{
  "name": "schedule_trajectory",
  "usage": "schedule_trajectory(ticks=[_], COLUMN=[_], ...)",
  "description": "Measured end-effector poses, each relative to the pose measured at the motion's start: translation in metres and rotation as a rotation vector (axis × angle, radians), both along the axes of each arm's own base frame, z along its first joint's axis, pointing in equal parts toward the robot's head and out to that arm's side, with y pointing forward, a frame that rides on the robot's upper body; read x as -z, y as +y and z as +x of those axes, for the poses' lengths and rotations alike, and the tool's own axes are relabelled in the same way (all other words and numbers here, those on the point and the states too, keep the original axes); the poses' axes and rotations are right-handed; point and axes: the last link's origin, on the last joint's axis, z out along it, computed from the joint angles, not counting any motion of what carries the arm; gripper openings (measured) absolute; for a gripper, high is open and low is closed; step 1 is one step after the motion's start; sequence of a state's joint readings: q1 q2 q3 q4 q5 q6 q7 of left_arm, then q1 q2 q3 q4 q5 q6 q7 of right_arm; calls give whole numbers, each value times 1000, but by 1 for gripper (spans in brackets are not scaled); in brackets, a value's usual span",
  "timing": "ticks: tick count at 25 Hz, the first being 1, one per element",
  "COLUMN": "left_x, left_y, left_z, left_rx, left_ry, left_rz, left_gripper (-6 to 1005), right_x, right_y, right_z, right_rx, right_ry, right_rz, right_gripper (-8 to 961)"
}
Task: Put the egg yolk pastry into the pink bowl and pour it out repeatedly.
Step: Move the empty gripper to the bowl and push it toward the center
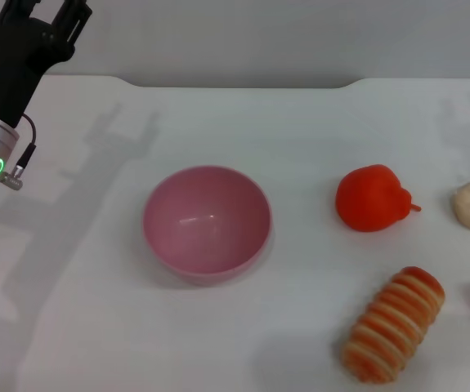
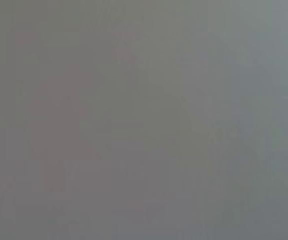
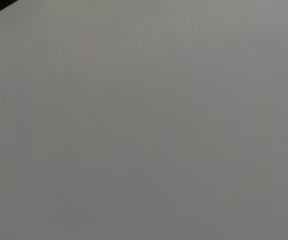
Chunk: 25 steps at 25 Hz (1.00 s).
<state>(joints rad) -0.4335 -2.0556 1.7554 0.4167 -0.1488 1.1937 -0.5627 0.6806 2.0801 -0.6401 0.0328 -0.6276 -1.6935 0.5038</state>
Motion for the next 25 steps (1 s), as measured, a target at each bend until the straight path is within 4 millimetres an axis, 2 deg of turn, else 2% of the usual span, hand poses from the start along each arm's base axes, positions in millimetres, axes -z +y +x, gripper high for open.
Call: schedule_trajectory(ticks=[6,7,9,10,14,15,16,17,20,22,25], left_x=[-10,-18,-23,-30,-47,-47,-54,-54,-47,-42,-34], left_y=[11,22,26,30,30,30,28,27,28,29,31], left_z=[3,18,28,42,95,95,120,135,154,155,146], left_rx=[17,92,136,187,381,381,446,457,388,288,74], left_ry=[-52,-75,-83,-83,-31,-31,16,71,192,282,415], left_rz=[-104,-244,-333,-404,-629,-629,-724,-836,-1053,-1167,-1284], left_gripper=[712,711,710,709,706,706,705,704,702,701,699], right_x=[0,-1,-4,-6,-16,-20,-24,-29,-42,-48,-52], right_y=[-5,-8,-15,-18,-32,-36,-39,-43,-54,-62,-73], right_z=[7,9,13,15,25,28,31,35,47,56,66], right_rx=[-71,-94,-129,-144,-169,-168,-165,-160,-138,-118,-91], right_ry=[41,41,26,7,-97,-115,-124,-131,-148,-152,-157], right_rz=[-152,-188,-250,-276,-334,-339,-346,-353,-364,-363,-357], right_gripper=[579,579,579,579,579,579,579,579,580,580,580])
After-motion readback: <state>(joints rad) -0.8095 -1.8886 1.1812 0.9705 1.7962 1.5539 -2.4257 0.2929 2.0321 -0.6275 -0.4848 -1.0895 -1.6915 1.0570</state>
